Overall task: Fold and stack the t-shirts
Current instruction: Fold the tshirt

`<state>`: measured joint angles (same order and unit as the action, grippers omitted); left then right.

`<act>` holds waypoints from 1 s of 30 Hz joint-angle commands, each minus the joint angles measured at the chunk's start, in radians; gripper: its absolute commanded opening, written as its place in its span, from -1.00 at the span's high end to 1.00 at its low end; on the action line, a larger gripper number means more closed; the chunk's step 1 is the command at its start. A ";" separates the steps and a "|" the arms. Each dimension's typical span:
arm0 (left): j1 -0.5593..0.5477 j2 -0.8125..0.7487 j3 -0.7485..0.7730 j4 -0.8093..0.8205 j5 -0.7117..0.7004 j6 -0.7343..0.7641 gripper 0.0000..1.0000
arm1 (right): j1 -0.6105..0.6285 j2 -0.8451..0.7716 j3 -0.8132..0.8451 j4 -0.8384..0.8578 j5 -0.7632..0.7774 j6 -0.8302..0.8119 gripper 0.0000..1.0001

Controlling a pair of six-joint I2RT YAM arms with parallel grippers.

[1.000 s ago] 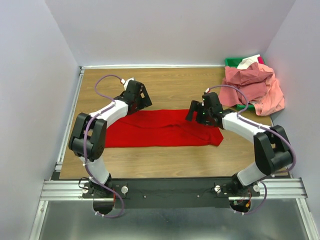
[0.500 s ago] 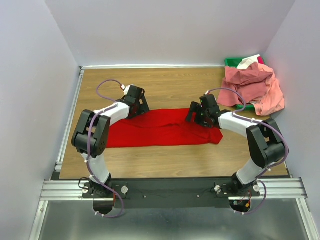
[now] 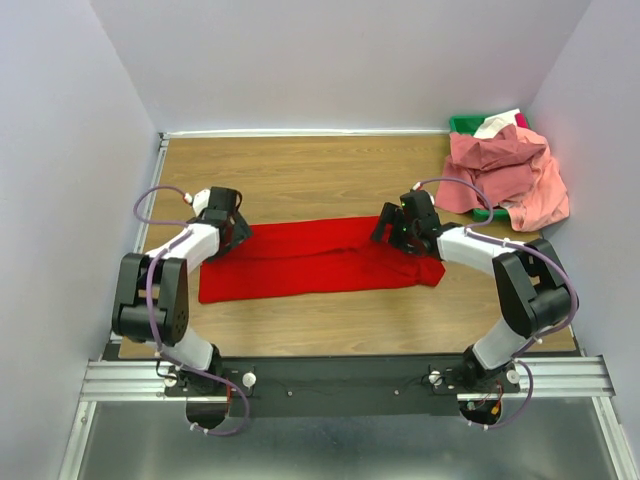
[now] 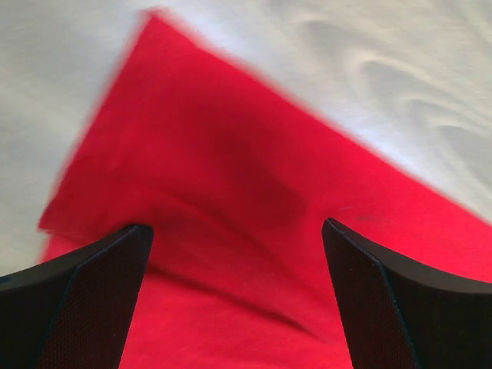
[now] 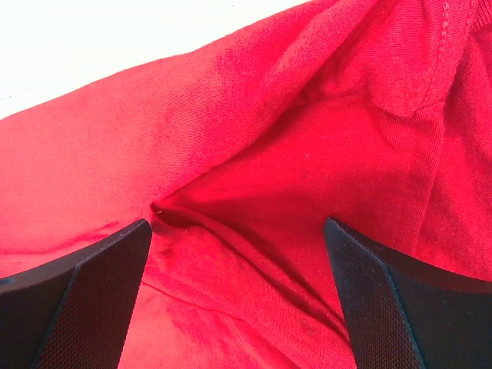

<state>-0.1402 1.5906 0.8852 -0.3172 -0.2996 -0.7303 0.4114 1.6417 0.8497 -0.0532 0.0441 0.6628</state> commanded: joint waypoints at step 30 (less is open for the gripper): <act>-0.196 -0.008 -0.031 0.122 0.163 0.012 -0.97 | -0.035 -0.037 -0.045 -0.140 0.002 0.001 -1.00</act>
<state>-0.3279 1.5429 0.8516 -0.2440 -0.1852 -0.7391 0.4049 1.5009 0.7750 -0.1543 0.0391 0.6621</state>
